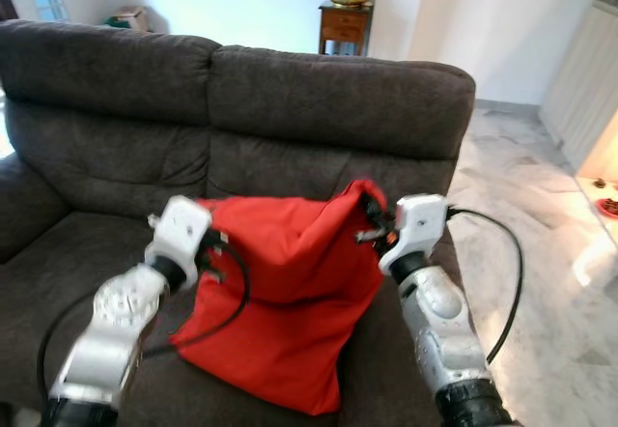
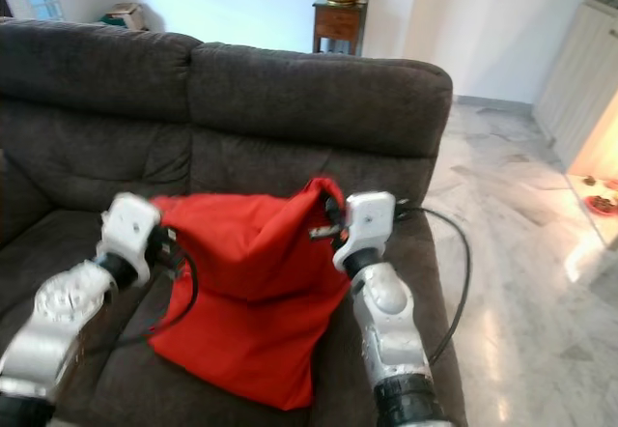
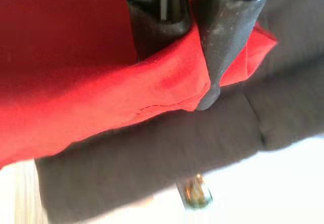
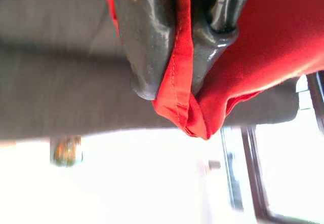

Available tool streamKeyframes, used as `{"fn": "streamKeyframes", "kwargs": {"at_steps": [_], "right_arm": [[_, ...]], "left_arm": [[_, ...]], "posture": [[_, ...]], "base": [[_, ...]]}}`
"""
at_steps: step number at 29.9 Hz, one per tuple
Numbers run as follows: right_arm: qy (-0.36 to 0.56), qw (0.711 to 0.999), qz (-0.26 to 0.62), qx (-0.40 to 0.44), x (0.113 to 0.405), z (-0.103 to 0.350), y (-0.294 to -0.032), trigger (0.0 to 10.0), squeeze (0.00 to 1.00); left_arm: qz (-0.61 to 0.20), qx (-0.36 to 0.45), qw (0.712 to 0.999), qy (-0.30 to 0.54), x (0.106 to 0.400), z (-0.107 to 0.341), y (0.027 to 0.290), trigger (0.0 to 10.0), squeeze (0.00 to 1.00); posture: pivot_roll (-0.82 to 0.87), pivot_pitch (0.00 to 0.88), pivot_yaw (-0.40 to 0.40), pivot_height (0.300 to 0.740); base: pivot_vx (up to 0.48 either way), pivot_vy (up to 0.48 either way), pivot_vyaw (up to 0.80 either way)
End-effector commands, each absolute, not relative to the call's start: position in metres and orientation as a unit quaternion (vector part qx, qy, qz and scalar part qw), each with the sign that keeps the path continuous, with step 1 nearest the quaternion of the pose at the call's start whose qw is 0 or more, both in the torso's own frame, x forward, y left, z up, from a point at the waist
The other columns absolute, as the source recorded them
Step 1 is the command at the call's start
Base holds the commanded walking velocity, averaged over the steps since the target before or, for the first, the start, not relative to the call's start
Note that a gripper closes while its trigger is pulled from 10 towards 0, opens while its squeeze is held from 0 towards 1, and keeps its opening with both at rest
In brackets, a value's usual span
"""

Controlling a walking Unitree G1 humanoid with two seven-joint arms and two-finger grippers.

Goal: Move the pillow to the sofa from floor

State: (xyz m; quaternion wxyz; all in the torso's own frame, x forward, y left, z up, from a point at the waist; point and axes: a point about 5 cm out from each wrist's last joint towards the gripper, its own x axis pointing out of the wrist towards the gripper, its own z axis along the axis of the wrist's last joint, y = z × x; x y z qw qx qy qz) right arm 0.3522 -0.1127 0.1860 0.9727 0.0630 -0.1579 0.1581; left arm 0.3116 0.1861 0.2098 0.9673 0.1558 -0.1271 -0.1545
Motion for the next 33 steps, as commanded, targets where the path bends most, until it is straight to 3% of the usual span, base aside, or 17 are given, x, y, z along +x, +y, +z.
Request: {"fn": "streamKeyframes", "kwargs": {"at_steps": [1, 5, 10, 17, 30, 31, 33], "right_arm": [[-0.232, 0.96, 0.143, 0.07, 0.355, 0.222, -0.118, 10.0, 0.0], [-0.248, 0.959, 0.119, 0.067, 0.361, 0.233, -0.128, 10.0, 0.0], [-0.181, 0.975, 0.12, 0.037, 0.37, 0.211, -0.125, 10.0, 0.0], [-0.134, 0.968, 0.212, 0.029, 0.355, 0.177, -0.091, 10.0, 0.0], [-0.066, 0.972, 0.224, -0.005, 0.346, 0.14, -0.086, 10.0, 0.0], [-0.062, 0.973, 0.224, -0.011, 0.346, 0.138, -0.087, 10.0, 0.0], [-0.055, 0.973, 0.222, -0.01, 0.346, 0.134, -0.088, 10.0, 0.0]], "left_arm": [[-0.151, 0.134, 0.963, -0.177, 0.311, 0.24, 0.188, 10.0, 0.0], [-0.155, 0.099, 0.959, -0.217, 0.309, 0.264, 0.188, 10.0, 0.0], [-0.159, 0.077, 0.96, -0.215, 0.308, 0.268, 0.188, 10.0, 0.0], [-0.131, 0.101, 0.975, -0.145, 0.312, 0.237, 0.196, 10.0, 0.0], [-0.102, 0.104, 0.986, -0.08, 0.315, 0.193, 0.204, 10.0, 0.0], [-0.103, 0.101, 0.987, -0.077, 0.314, 0.19, 0.204, 10.0, 0.04], [-0.106, 0.1, 0.986, -0.075, 0.313, 0.187, 0.201, 10.0, 0.53]], "posture": [[0.1, 0.0, -0.006, 0.74], [0.1, 0.0, -0.007, 0.74], [0.11, 0.0, -0.007, 0.74], [0.11, 0.0, -0.008, 0.74], [0.1, 0.0, -0.011, 0.74], [0.11, 0.0, -0.013, 0.74], [0.11, 0.0, -0.013, 0.74]], "base": [[0.0, 0.0, 0.0], [0.0, 0.0, 0.0], [0.0, 0.0, 0.0], [0.0, 0.0, 0.0], [0.0, 0.0, 0.0], [0.0, 0.0, 0.0], [0.0, 0.0, 0.0]]}}
